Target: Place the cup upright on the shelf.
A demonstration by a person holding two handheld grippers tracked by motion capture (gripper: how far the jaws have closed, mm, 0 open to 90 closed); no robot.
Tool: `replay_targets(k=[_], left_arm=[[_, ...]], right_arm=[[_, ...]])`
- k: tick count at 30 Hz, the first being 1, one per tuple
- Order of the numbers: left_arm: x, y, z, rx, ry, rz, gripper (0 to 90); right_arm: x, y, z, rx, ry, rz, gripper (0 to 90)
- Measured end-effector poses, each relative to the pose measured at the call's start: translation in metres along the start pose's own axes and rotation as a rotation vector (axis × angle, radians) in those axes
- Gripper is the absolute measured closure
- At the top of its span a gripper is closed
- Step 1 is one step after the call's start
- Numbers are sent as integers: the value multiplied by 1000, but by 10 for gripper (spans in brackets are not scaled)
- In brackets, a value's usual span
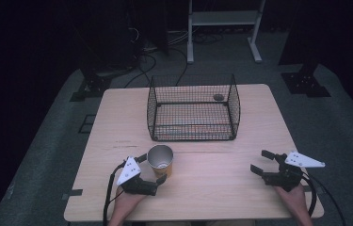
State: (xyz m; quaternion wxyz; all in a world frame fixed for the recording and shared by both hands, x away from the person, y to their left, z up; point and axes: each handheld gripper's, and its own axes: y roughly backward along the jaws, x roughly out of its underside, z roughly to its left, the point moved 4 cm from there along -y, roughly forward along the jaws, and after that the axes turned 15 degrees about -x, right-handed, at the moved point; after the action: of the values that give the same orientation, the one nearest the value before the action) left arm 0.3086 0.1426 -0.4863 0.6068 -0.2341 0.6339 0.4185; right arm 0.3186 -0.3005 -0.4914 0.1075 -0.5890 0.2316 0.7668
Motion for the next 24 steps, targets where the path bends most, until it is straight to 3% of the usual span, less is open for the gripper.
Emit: replay_targets(k=[4,5,6,7,11,13,24], left_arm=[[-2,-9,-2,-11,3,11,5],[-2,-10,-2,-12,-4,12,87],[-3,-10,-3,-14,-11,0,87],[-6,-12,-2,-13,0,-2,143],[-7,-12,-2,-17,-16,3,153],[-10,-10,-1,3,2,-10,154],[-34,-6,5,45,19,-59,155]], right_arm=[[0,0,0,-5,-3,-2,163],[0,0,0,-7,-2,1,163],[0,0,0,-7,-2,1,163],[0,0,0,-9,-4,2,163],[0,-1,1,-11,-1,5,163],[0,-1,1,-10,-1,5,163],[0,-1,0,-7,-8,4,163]])
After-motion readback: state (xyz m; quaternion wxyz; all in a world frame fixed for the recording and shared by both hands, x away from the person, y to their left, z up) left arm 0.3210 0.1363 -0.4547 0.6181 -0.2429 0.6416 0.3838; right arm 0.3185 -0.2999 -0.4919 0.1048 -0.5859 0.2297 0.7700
